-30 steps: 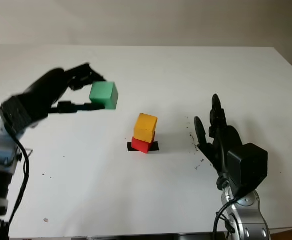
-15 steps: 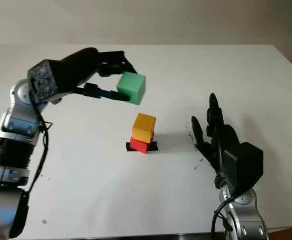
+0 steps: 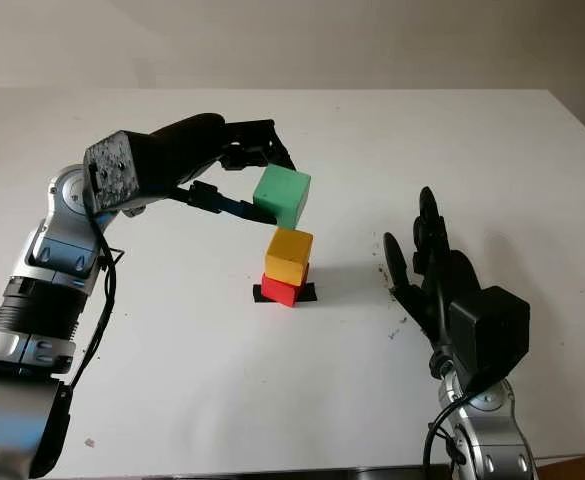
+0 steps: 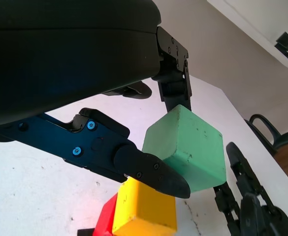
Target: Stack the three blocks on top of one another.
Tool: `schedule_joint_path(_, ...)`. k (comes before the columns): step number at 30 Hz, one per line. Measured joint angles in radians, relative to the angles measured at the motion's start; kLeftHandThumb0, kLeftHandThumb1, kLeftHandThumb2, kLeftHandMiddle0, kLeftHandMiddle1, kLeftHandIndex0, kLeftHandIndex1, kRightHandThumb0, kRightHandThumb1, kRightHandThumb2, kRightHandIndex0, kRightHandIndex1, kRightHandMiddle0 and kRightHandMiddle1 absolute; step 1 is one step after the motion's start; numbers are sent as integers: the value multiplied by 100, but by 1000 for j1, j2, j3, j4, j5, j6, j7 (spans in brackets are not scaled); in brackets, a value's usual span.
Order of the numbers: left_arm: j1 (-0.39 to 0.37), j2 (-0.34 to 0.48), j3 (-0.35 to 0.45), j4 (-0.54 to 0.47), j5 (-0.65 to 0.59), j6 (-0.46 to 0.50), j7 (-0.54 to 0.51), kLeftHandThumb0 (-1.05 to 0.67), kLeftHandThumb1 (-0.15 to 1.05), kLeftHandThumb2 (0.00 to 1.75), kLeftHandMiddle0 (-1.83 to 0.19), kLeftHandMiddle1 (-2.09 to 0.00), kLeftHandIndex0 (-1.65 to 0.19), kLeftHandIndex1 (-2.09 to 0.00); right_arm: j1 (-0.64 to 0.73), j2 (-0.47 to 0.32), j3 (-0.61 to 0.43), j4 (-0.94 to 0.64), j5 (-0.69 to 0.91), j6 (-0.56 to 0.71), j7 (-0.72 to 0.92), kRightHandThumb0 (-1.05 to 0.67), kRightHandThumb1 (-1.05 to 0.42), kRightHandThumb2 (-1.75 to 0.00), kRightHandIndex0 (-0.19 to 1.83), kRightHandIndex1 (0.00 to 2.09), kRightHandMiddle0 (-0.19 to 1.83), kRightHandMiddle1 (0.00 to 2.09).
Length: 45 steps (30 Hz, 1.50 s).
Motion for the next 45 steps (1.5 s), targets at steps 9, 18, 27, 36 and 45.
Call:
schedule_joint_path(9,51,1,1,-29,-1,17,-5,-44,104,5,-34,-5,-28,-149,4,0,0,0,7,-1,0,-65,-105,-50,-10,6,-4,5)
schedule_joint_path(18,83,-8,2,-34,-24,28,-5,-44,105,8,-32,-5,-23,-151,5,0,0,-2,7,0,3,-66,-105,-50,-10,5,-5,5)
schedule_joint_path(27,88,-47,-1,-10,0,16,39,-44,105,10,-31,-5,-21,-150,6,-1,0,-2,7,-2,7,-65,-105,-50,-10,6,-4,5)
schedule_joint_path(36,91,-66,-2,-2,7,15,49,-42,105,9,-31,-5,-20,-152,7,-1,0,-2,7,-2,6,-65,-105,-50,-9,6,-4,6)
schedule_joint_path(45,91,-65,-2,-1,9,10,38,-43,105,9,-31,-5,-22,-155,13,-1,9,-2,-1,-6,0,-65,-105,-51,-9,6,-4,6)
